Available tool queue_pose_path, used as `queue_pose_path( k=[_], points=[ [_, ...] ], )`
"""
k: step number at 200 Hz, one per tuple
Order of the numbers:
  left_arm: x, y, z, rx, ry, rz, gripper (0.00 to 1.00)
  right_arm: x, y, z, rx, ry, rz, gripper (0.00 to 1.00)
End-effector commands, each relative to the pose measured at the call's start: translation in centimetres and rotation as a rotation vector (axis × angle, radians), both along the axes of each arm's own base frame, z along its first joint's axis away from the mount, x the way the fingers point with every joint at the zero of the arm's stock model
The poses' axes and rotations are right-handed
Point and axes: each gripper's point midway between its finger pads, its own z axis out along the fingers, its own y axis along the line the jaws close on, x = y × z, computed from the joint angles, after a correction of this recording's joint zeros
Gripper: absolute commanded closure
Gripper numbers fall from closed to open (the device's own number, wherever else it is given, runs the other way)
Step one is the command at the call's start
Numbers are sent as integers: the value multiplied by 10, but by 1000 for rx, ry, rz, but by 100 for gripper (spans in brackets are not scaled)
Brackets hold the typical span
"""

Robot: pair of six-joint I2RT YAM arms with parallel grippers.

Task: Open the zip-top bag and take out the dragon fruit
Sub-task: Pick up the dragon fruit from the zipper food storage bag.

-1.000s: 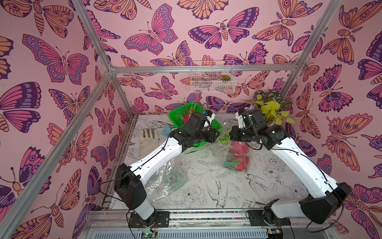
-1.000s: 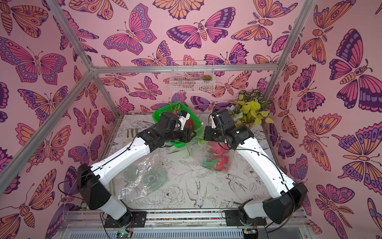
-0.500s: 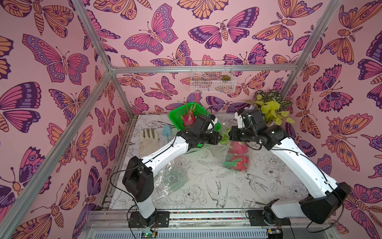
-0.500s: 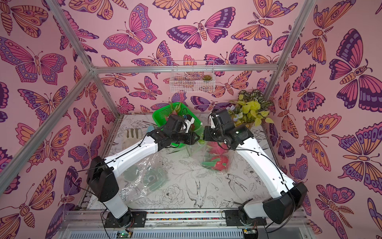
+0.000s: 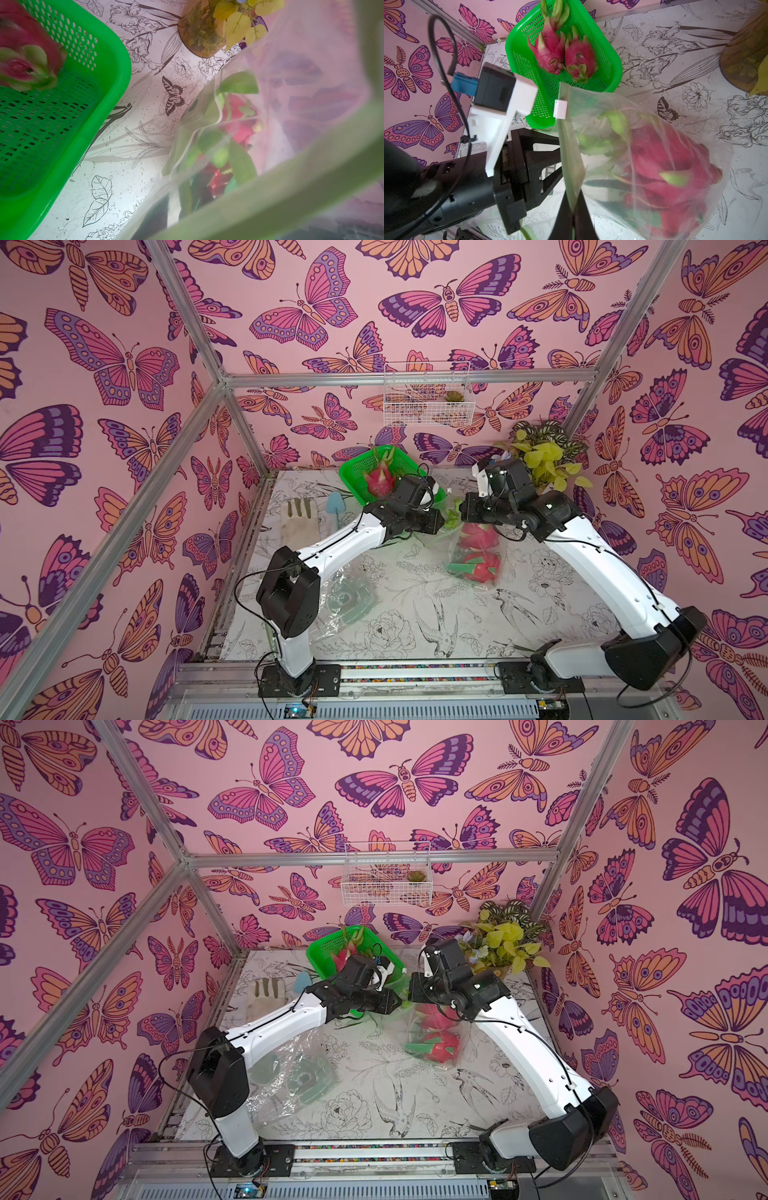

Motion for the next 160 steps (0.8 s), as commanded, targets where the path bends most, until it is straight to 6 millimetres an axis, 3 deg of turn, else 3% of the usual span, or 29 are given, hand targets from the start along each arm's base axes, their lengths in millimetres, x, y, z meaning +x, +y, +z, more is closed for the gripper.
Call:
queue_pose_path(
  k=[1, 35, 54, 83, 160],
  points=[
    [5, -10, 1, -19, -33, -22, 73, -2, 2, 15, 29, -45, -2, 100],
    [8, -15, 5, -30, -44, -37, 85, -2, 1, 14, 23, -47, -4, 100],
    [8, -16, 8, -36, -49, -42, 100, -1, 0, 14, 19, -51, -10, 100],
    [3, -13, 23, -56, -69, -49, 100, 3, -6, 9, -9, -56, -40, 100],
    [-32, 11, 106, -141, -184, -68, 100, 13, -25, -1, -94, -63, -134, 100]
  ],
)
